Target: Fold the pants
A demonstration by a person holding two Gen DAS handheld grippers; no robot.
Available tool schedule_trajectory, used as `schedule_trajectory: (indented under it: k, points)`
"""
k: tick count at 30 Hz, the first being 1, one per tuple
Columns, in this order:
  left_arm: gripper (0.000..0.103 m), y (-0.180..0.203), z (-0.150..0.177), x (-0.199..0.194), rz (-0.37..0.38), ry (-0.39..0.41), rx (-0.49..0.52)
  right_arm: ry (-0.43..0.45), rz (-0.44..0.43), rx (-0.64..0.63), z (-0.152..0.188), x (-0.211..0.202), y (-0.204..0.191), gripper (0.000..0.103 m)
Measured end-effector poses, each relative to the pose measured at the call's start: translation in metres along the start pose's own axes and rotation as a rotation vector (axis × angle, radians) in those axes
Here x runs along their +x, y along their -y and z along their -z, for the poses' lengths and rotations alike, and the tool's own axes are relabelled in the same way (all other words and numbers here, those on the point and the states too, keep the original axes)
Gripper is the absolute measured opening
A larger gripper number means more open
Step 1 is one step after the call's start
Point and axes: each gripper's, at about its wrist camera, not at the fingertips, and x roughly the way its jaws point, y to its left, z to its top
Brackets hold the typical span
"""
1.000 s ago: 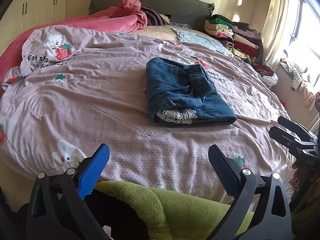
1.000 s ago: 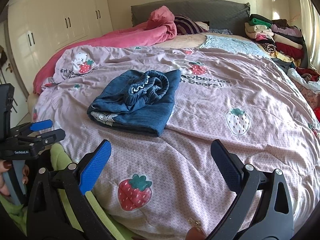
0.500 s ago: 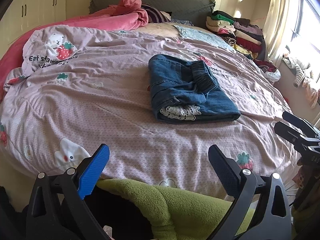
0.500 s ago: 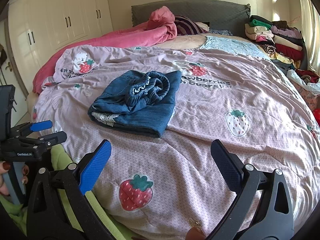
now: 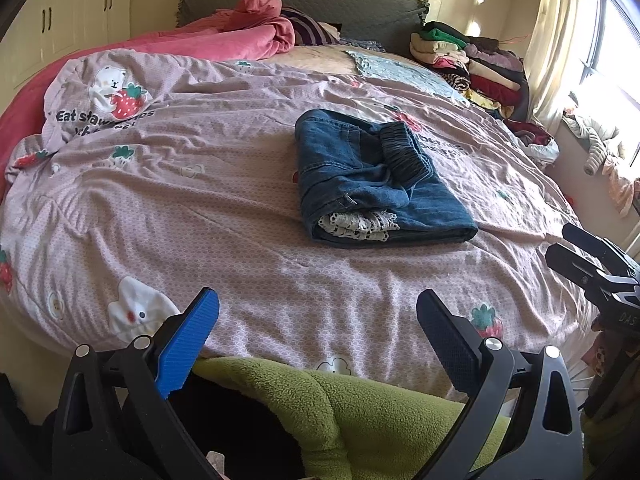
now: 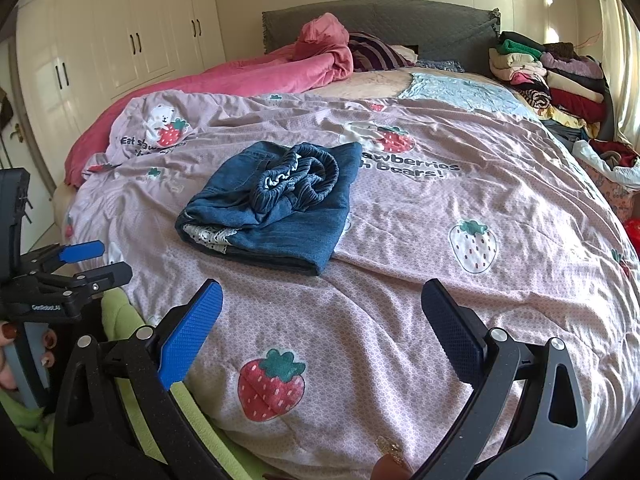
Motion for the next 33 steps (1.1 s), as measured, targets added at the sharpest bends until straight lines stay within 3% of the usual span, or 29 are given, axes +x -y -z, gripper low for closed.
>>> schedule_trajectory:
  k: [33]
  points:
    - [0.099, -0.006, -0.001, -0.001, -0.018, -0.007, 0.008, -0.008, 0.038, 0.016, 0.001, 0.001, 0.014, 0.094]
